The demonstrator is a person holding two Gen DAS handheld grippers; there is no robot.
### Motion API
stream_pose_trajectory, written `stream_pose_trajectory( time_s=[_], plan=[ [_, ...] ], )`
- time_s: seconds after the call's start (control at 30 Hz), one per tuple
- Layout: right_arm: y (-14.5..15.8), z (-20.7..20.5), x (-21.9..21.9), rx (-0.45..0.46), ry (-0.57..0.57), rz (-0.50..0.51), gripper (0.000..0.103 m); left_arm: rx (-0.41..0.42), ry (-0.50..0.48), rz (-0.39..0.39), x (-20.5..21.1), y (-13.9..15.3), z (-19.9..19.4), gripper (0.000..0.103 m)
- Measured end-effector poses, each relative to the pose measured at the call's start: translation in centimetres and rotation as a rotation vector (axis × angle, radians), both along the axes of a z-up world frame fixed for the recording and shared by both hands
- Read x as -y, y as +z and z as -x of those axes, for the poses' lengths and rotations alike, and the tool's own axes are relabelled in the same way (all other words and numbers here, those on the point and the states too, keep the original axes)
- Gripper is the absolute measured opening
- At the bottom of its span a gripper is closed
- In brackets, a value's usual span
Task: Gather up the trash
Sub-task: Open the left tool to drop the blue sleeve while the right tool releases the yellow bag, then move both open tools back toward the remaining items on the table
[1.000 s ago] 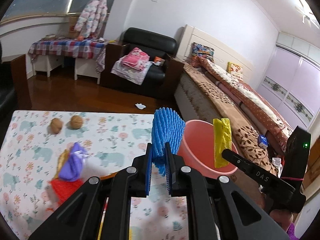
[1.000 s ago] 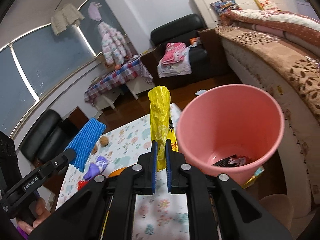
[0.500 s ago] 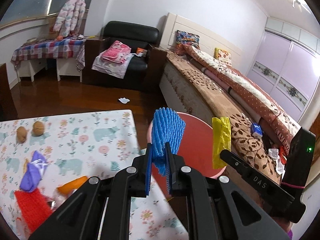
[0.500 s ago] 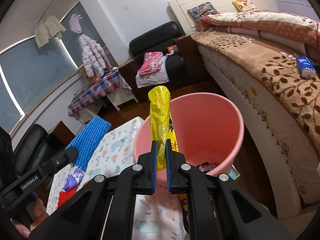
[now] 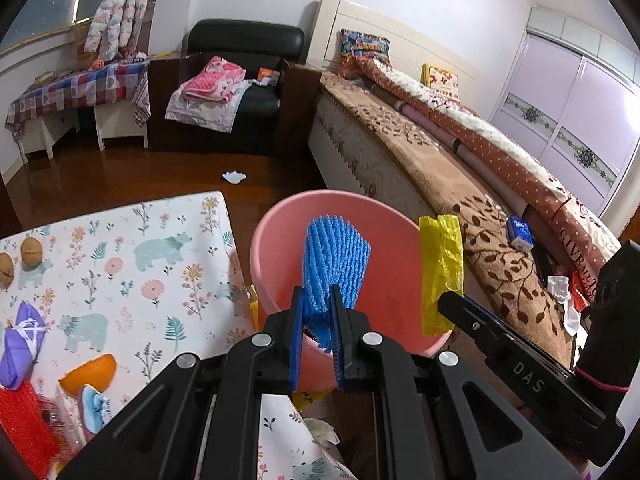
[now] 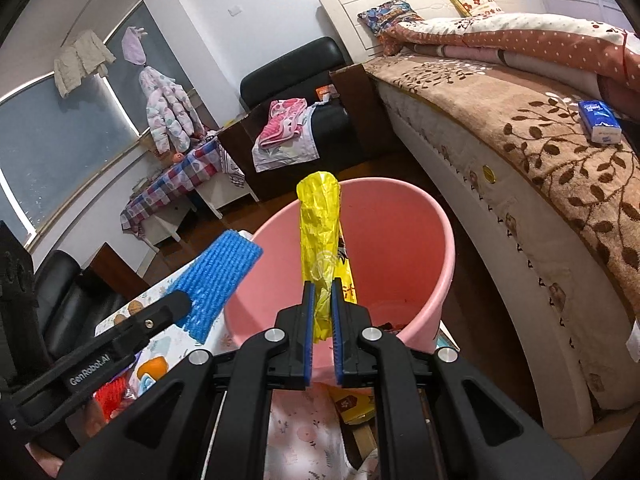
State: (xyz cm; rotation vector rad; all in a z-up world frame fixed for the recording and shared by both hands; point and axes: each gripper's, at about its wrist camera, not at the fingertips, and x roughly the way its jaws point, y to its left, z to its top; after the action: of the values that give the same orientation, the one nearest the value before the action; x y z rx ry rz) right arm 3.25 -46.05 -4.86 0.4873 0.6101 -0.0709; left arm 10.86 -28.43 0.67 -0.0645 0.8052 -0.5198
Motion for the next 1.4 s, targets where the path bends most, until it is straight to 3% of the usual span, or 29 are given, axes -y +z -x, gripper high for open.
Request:
stream_pose_trajectory(
  time_s=[0.3,0.4,0.47,0.5,0.7,0.87,1.2,1.4],
  plan=[
    [-0.6,-0.6,0.0,-0.019,-0.004,0.009,0.008,-0.02,-0.007,-0.019,0.9,-1.5,-0.7,0.012],
    [-0.8,-0.8,0.1,-0.026,-0.014,0.009,0.008,-0.021,-0.013,-0.02,1.1,-1.6,-0.8,0.027],
    [-0.9,-0.8,0.2,-0.03,-0.029,0.007,0.008,-0.016,-0.011,-0.02,1.1,-1.6,-0.7,0.047],
    [-0.9,-0.8,0.3,-0.033,-0.03,-0.004,0.008,-0.013,-0.009,-0.021,1.0,-1.5,-0.7,0.049],
    [-1.4,-0.9,0.8,-0.042,-0.033,-0.037,0.01,-0.012,-0.005,-0.008,-0.1,-1.1,-0.6,0.049],
    [-1.1,-0.6,0.5,-0.031,-0.034,-0.015,0.026,-0.012,0.007,0.006,-1.1,-0.6,-0.1,0.05],
    [1.3,1.4,-2.6,0.034,0.026,0.086,0.026,0.025,0.008,0.024,-3.0,1.1,2.4,0.05],
    [2.5,2.2,-5.3,0.056,0.084,0.095,0.026,0.074,0.017,0.018,-5.2,2.6,4.4,0.05]
  ],
)
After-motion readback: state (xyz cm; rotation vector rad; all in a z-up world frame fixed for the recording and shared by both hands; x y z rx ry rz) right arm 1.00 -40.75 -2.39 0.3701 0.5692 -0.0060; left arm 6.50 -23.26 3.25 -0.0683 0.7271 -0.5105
